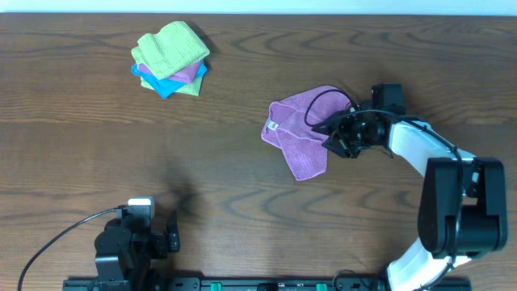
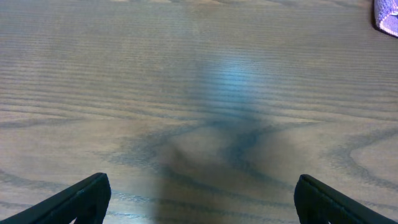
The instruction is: Fold the cloth
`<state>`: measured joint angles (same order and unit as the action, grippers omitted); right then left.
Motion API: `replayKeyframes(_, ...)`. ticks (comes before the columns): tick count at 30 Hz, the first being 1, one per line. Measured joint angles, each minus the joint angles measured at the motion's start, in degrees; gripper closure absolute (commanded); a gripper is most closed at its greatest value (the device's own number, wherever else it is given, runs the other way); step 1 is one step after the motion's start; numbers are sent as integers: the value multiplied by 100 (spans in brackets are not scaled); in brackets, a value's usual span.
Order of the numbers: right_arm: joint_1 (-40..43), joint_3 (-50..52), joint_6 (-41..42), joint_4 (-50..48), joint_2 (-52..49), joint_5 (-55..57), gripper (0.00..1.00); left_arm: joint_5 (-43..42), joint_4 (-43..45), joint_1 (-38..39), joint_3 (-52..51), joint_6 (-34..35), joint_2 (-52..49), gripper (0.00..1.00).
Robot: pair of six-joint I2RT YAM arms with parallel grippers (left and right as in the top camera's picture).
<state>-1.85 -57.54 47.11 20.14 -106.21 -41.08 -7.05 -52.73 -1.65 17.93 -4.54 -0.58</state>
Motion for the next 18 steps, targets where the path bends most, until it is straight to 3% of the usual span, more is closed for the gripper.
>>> replayKeyframes(13, -234, 0, 234, -188, -313, 15, 51, -2, 0, 0, 0, 0, 0, 5)
replayKeyframes(15, -234, 0, 227, -31, -313, 15, 56, 0, 0, 0, 0, 0, 0, 4)
replayKeyframes(18, -234, 0, 149, 122, -313, 20, 75, 0, 0, 0, 0, 0, 0, 5)
